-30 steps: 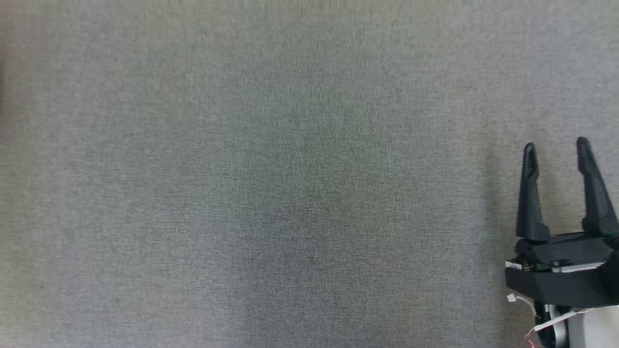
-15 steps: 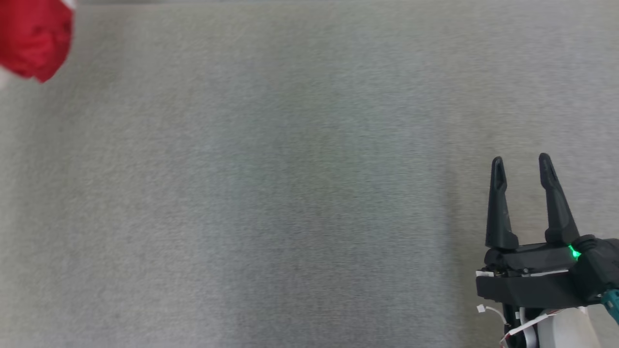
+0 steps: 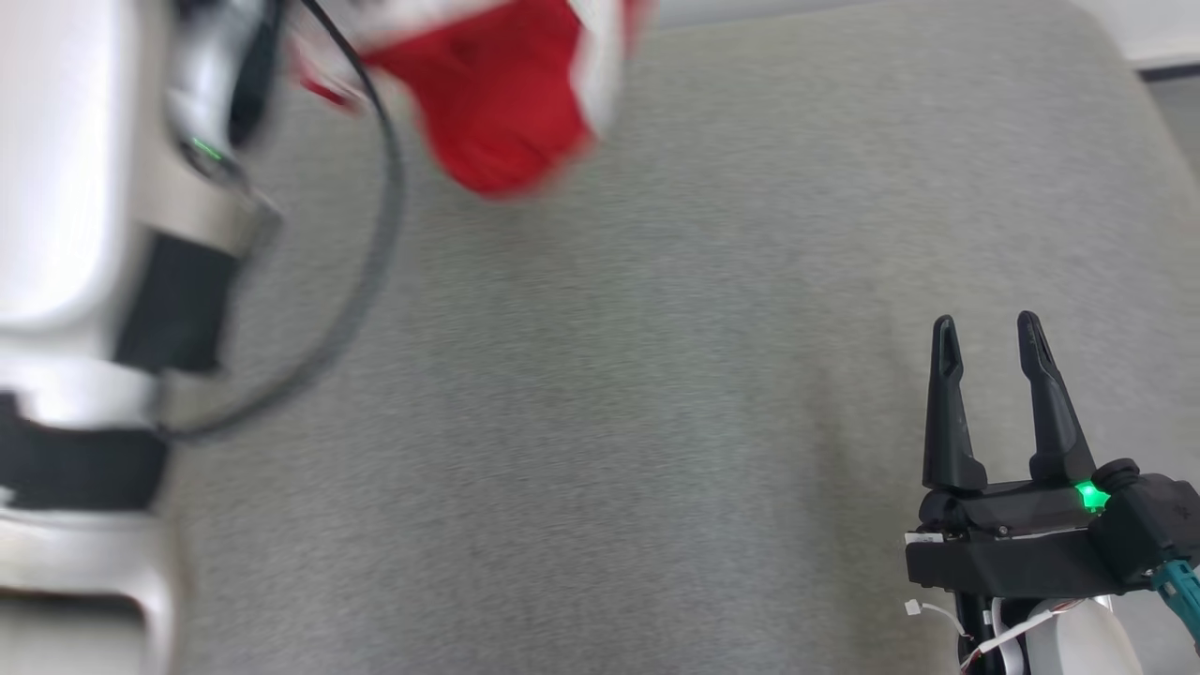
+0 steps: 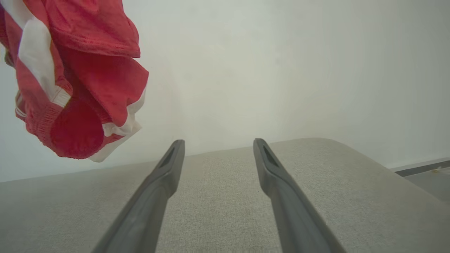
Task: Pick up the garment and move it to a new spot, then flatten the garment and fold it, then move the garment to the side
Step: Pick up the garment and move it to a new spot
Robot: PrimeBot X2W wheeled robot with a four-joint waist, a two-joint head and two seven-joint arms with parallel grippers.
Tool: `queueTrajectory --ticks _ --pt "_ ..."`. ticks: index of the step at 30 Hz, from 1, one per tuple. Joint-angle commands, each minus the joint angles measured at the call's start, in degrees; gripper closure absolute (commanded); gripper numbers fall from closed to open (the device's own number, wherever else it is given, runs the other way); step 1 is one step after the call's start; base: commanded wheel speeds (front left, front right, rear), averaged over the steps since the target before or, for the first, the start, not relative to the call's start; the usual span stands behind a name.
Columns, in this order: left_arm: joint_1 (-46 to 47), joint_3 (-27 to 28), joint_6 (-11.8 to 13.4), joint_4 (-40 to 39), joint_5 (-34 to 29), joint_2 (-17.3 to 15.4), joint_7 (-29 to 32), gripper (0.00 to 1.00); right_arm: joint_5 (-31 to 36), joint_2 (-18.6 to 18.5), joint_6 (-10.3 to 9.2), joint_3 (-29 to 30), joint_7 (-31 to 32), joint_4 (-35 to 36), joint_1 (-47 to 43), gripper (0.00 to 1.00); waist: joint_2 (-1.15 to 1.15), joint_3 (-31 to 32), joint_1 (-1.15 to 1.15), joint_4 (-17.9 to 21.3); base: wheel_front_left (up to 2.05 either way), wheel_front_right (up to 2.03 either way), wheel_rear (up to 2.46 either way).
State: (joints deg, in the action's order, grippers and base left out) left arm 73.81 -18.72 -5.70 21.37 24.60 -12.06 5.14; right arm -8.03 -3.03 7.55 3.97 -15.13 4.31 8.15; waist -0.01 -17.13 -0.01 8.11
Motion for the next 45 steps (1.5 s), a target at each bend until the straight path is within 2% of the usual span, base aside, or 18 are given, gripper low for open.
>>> queueTrajectory --ticks 1,9,12,16,23,24,25,31,38,45 --pt "-1.9 -0.37 0.39 -0.5 0.41 0.8 -0.3 1.0 -0.44 0.25 -0.12 0.11 -0.04 -0.06 -0.28 0.0 0.01 0.19 0.01 3.31 0.0 0.0 0.0" --pt "-16.46 -5.41 1.29 0.21 1.96 5.39 -2.2 1.0 -0.86 0.27 -0.12 0.75 -0.04 -0.56 -0.12 0.0 0.01 -1.73 0.01 5.29 0.0 0.0 0.0" --pt "-21.9 -7.63 2.36 2.51 -0.32 4.71 -3.88 1.0 -0.71 0.26 -0.12 0.5 -0.04 -0.96 0.21 0.0 0.01 -2.22 0.01 5.42 0.0 0.0 0.0" --pt "-30.63 -10.26 2.78 8.62 -0.25 5.52 -6.11 1.0 -0.29 0.26 -0.12 0.17 -0.04 -1.82 0.61 0.0 0.01 -2.2 0.01 5.22 0.0 0.0 0.0" --pt "-34.96 -12.62 1.99 14.59 -0.07 6.71 -8.82 1.0 0.27 0.26 -0.12 -0.18 -0.04 -2.7 -0.01 0.0 0.01 -0.75 0.01 3.78 0.0 0.0 0.0" --pt "-34.81 -12.84 1.91 14.84 -0.06 6.98 -9.91 0.77 0.43 0.25 -0.12 -0.11 -0.04 -2.74 -0.15 0.0 0.01 -0.32 0.01 3.38 0.0 0.0 0.0" --pt "-34.59 -13.02 1.89 15.04 0.01 7.28 -10.76 0.0 0.6 0.24 -0.12 -0.14 -0.04 -2.79 -0.28 0.0 0.01 0.07 0.01 3.04 0.0 0.0 0.0" --pt "-34.23 -14.4 1.78 14.42 0.82 8.46 -14.72 0.0 0.89 0.24 -0.12 -0.14 -0.04 -3.16 -1.72 0.0 0.01 3.47 0.01 1.11 0.0 0.0 0.0" --pt "-37.59 -15.72 2.87 10.88 1.63 8.74 -16.5 0.0 0.75 0.23 -0.12 0.57 -0.03 -3.19 -3.91 0.0 0.01 6.41 0.01 -1.15 0.0 0.0 0.0" --pt "-39.8 -15.71 4.26 7.27 1.55 6.95 -15.89 0.0 0.85 0.23 -0.12 0.18 -0.03 -3.09 -4.41 0.0 0.01 7.26 0.01 -2.25 0.0 0.0 0.0"
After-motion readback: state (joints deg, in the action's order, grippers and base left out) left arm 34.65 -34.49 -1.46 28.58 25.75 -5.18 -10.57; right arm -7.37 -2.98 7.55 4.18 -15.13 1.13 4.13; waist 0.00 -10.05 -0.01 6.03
